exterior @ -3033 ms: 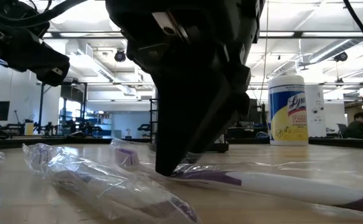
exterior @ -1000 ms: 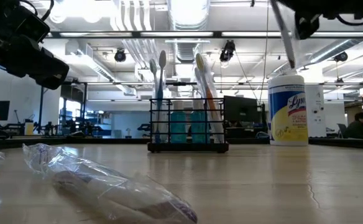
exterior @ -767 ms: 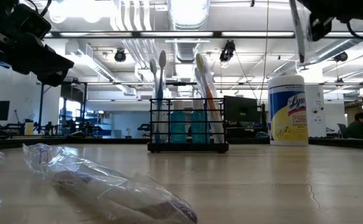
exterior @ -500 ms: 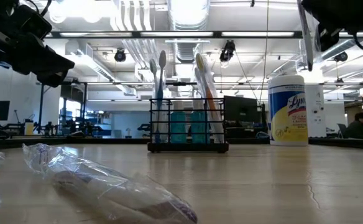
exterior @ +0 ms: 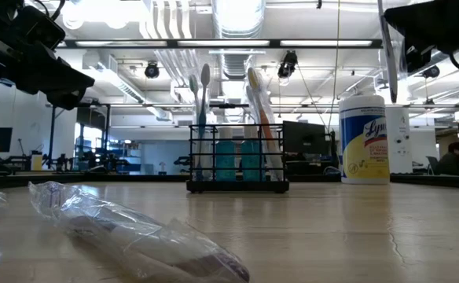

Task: Pick & Place toothbrushing station
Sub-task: Put the right purple toothbrush into the wire organizer, then put the purple toothbrush into the wire organizer

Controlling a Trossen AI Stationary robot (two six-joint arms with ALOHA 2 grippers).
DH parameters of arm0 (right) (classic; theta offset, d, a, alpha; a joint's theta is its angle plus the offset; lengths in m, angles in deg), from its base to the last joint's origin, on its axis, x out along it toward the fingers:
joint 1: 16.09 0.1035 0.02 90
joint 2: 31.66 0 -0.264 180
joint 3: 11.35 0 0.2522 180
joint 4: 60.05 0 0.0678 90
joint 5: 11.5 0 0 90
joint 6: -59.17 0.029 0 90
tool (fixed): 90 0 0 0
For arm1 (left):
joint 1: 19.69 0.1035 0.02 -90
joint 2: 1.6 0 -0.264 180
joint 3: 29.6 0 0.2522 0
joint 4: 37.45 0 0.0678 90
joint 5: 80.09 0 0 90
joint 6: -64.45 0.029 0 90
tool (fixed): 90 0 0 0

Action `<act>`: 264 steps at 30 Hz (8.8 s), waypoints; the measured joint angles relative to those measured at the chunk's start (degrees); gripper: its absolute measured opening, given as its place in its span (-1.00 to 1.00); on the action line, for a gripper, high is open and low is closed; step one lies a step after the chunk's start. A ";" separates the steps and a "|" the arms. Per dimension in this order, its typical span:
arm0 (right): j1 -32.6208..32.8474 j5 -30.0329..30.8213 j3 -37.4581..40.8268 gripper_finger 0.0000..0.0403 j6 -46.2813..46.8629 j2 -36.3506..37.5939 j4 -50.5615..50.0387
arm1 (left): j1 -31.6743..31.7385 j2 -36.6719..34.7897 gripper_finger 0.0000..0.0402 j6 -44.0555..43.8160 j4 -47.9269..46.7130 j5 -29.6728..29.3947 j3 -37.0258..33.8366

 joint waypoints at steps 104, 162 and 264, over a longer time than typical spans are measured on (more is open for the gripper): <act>-14.40 -11.58 -44.90 -0.95 -0.89 -72.39 17.50 | 0.00 55.06 -0.92 14.16 31.21 2.08 35.69; -13.90 -12.85 -2.72 -0.96 -5.67 -31.01 36.87 | 0.07 -3.75 -0.90 5.60 7.24 -4.35 6.31; -13.92 -13.05 -5.15 -0.96 -6.58 -32.98 35.78 | 6.47 45.37 0.34 9.00 11.85 -1.53 28.02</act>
